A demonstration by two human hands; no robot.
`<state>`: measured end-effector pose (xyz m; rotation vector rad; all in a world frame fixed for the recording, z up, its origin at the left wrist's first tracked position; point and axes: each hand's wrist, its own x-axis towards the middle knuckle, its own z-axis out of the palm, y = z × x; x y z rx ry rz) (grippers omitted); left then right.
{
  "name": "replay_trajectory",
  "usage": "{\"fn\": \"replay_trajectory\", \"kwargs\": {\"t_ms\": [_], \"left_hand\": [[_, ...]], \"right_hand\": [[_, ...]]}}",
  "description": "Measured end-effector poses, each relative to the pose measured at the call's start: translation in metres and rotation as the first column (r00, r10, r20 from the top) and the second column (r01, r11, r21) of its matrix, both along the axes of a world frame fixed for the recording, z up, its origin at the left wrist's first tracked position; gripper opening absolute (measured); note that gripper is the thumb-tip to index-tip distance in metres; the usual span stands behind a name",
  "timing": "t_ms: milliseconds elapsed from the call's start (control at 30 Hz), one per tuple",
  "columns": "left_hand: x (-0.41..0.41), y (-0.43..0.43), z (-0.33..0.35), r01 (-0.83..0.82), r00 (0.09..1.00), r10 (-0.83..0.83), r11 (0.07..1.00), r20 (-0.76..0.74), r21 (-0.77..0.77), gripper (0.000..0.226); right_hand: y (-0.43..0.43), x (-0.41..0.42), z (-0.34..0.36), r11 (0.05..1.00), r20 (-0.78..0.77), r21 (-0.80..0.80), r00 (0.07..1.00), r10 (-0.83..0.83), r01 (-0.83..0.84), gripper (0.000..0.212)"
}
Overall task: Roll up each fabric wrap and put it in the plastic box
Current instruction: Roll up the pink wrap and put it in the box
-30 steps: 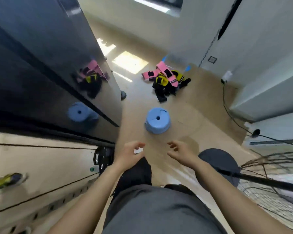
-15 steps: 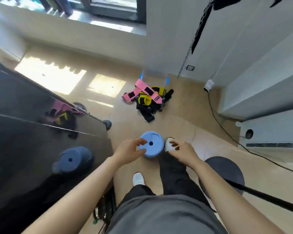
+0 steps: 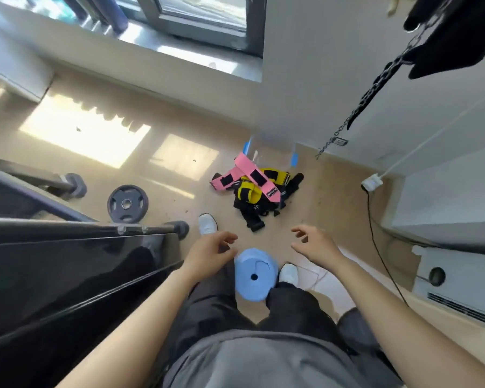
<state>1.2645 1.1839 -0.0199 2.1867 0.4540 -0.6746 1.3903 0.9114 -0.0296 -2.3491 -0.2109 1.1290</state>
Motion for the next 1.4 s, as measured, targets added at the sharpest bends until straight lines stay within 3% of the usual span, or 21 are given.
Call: {"fn": "replay_trajectory", "kwargs": {"t_ms": [200,400,600,700,767,867,967,1067,1133,1200,1300,1400], "left_hand": [[0.105,0.081,-0.086,-0.024,0.999,0.019,0.992,-0.042,-0.12,0.049],[0.221,0.13,-0.205,-0.004,0.998,-0.006,0.987,-0.063,-0.163,0.033],[0.295,0.138,-0.366,0.034,0.994,-0.047,0.991,-0.102,-0.126,0.033],[0.324,0.123,-0.458,0.077,0.996,-0.079,0.995,-0.031,-0.068,0.036],[0.342,0.105,-0.52,0.194,0.98,-0.194,0.981,0.045,0.007,0.04],[0.362,0.071,-0.596,0.45,0.872,-0.46,0.888,0.169,0.095,0.046],[0.378,0.041,-0.651,0.676,0.632,-0.729,0.684,0.263,0.273,0.051],[0.391,0.024,-0.683,0.765,0.363,-0.906,0.422,0.216,0.487,0.058],[0.402,0.019,-0.692,0.772,0.284,-0.945,0.327,0.163,0.545,0.054],[0.411,0.016,-0.693,0.788,0.311,-0.944,0.319,0.108,0.527,0.048],[0.421,0.017,-0.682,0.776,0.435,-0.897,0.42,0.084,0.47,0.042],[0.417,0.021,-0.667,0.718,0.5,-0.858,0.488,0.12,0.495,0.034]], "right_hand": [[0.082,0.072,-0.053,0.996,-0.007,-0.034,0.996,-0.084,0.083,0.044],[0.137,0.16,-0.153,0.997,-0.03,-0.047,0.998,-0.062,0.061,0.043],[0.161,0.27,-0.325,1.0,0.014,-0.012,1.0,0.014,-0.014,0.039],[0.155,0.31,-0.43,0.998,0.03,-0.061,0.999,0.031,-0.029,0.039],[0.14,0.321,-0.496,0.996,0.001,-0.089,1.0,0.019,-0.019,0.041],[0.111,0.318,-0.577,0.993,-0.057,-0.121,0.998,0.008,-0.014,0.042],[0.086,0.31,-0.629,0.99,-0.096,-0.141,0.995,-0.018,0.005,0.049],[0.072,0.302,-0.662,0.988,-0.131,-0.153,0.991,-0.026,0.006,0.048],[0.066,0.296,-0.676,0.991,-0.156,-0.123,0.985,-0.074,0.055,0.044],[0.061,0.291,-0.683,0.991,-0.171,-0.082,0.978,-0.121,0.109,0.043],[0.062,0.291,-0.68,0.991,-0.18,-0.035,0.975,-0.134,0.129,0.044],[0.068,0.29,-0.668,0.993,-0.218,0.022,0.97,-0.105,0.113,0.049]]}}
